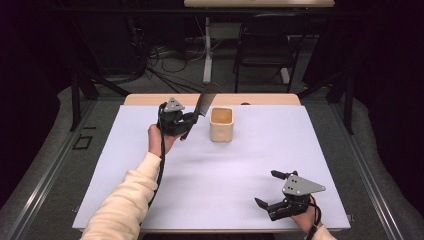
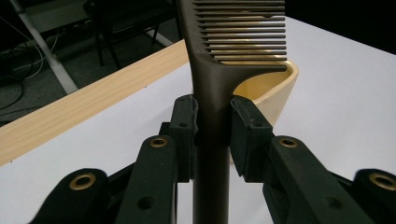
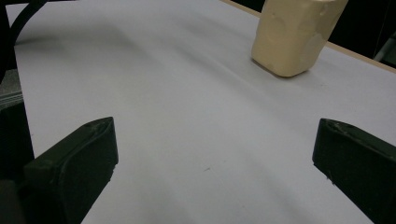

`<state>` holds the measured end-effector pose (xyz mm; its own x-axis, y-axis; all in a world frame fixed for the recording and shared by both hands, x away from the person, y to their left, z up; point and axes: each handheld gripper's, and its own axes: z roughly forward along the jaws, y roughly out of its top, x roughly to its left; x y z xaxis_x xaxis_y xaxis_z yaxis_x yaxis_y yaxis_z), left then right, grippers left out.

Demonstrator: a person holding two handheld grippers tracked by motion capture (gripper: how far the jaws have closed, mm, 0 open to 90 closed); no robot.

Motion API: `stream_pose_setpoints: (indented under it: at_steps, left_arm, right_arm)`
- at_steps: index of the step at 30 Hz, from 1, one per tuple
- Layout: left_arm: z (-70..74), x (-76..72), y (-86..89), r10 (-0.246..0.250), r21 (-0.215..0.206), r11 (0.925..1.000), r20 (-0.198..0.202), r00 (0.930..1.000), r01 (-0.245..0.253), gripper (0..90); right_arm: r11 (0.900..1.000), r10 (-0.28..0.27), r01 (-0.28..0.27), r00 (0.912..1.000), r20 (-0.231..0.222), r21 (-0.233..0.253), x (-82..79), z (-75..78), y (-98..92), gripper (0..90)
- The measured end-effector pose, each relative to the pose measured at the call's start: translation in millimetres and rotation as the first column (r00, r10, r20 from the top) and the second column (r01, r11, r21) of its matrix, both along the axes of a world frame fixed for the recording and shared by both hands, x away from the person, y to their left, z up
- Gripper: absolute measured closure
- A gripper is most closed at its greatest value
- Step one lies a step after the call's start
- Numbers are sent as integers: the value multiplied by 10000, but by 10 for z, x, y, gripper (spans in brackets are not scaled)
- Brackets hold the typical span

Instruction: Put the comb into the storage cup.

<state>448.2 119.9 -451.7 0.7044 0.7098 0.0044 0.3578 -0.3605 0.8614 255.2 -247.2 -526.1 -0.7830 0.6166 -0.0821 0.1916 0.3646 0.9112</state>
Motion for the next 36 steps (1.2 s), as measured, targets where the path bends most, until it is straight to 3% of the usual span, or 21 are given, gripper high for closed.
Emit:
stream_pose_setpoints:
  at_steps: [36]
  left_arm:
    - [243, 133, -216, -66, -160, 9998, 527, 9986, 74, 721]
  right_arm:
    - [10000, 24, -23, 10000, 16, -10, 1, -1, 0, 0]
